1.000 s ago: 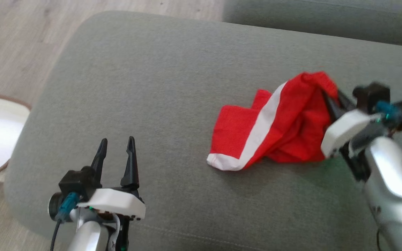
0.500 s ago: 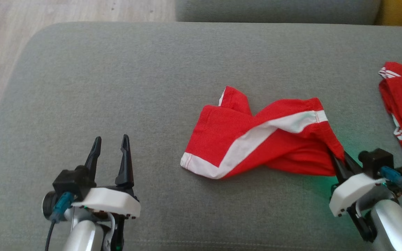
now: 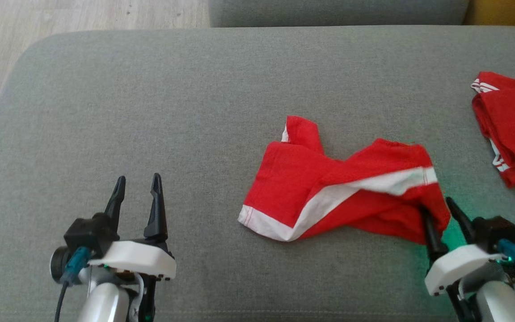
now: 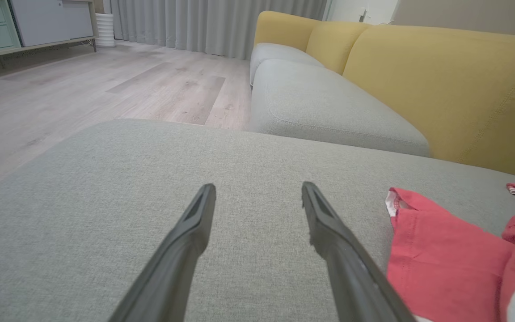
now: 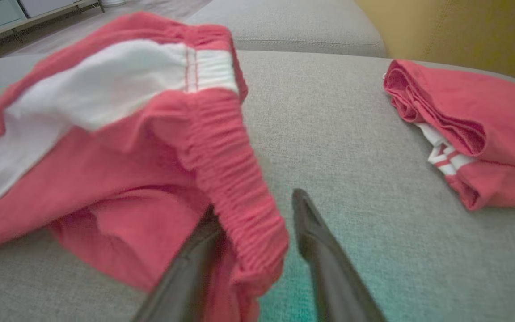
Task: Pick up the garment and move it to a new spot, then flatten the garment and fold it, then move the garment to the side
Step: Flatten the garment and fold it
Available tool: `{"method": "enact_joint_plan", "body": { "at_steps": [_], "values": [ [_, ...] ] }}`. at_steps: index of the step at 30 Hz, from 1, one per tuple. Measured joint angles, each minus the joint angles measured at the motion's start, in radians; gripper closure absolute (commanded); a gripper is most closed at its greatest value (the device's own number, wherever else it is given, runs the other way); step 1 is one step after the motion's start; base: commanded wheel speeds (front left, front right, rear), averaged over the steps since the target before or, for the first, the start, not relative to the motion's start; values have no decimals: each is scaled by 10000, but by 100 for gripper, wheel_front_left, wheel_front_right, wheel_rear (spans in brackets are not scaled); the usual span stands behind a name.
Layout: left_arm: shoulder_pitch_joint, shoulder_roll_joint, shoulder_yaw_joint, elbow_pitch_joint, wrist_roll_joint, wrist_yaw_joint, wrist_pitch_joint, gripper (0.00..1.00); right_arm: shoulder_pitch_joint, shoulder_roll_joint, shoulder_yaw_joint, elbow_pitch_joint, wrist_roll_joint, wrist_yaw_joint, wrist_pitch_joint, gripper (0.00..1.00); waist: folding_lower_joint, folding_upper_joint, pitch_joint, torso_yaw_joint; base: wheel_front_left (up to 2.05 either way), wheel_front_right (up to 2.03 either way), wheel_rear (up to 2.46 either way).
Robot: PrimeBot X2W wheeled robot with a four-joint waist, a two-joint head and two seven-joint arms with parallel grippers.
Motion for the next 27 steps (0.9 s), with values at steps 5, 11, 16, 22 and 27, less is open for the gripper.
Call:
{"method": "enact_joint_plan", "body": {
  "at_steps": [5,11,16,22,27],
  "values": [
    [0,2,25,6,-2,0,0,0,339,90,-322,-326,2,0,-188,0,0,0,-43,-96,0,0,0],
    [4,0,50,-13,-2,0,0,0,737,73,-464,-1526,31,0,-261,0,0,0,-190,-286,0,0,0],
    [21,2,-4,-19,-2,0,0,0,949,-6,-339,-2830,33,0,111,0,-1,0,-438,-410,0,0,0],
    [94,2,-198,-19,-23,-2,0,0,1229,-33,-98,-3812,35,0,673,0,-1,0,-690,-424,0,0,0],
    [225,4,-357,-10,-90,0,0,0,1405,-67,217,-4230,207,0,1331,0,-1,0,-861,-305,0,0,0]
  ]
}}
